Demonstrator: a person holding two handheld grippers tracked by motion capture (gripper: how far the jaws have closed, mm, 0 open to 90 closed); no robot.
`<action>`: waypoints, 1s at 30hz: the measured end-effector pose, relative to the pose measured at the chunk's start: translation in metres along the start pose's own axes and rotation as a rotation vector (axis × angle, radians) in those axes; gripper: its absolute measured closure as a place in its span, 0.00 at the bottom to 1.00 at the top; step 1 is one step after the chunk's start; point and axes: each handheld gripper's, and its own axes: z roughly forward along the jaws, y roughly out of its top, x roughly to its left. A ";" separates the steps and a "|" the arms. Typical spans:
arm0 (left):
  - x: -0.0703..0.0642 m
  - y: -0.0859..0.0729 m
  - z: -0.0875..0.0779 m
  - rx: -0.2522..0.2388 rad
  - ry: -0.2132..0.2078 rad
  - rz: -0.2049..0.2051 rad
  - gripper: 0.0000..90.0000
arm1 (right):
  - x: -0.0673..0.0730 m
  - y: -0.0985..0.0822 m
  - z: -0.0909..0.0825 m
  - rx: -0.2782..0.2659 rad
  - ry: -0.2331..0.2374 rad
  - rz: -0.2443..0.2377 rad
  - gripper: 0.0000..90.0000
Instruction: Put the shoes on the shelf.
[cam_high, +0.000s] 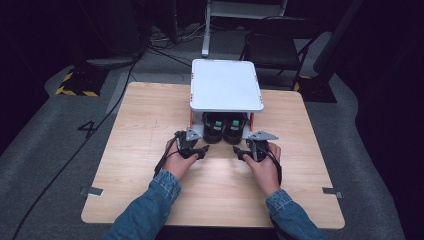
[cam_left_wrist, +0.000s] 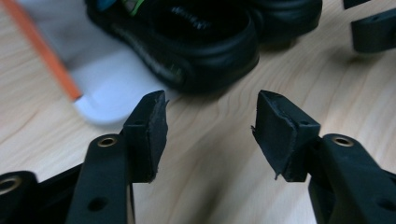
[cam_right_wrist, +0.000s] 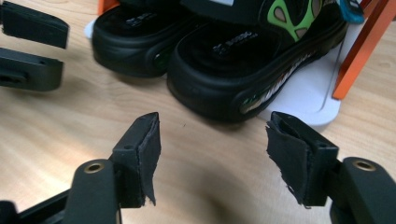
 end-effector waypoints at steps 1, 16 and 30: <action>0.000 0.000 0.000 0.000 0.000 0.000 0.51 | 0.000 0.000 0.000 0.000 0.000 0.000 0.39; -0.004 0.017 0.032 -0.037 0.025 0.012 0.52 | -0.023 0.013 0.026 0.017 -0.020 -0.100 0.43; 0.026 0.045 0.060 -0.077 0.074 -0.020 0.44 | -0.045 0.036 0.058 -0.011 -0.015 -0.103 0.43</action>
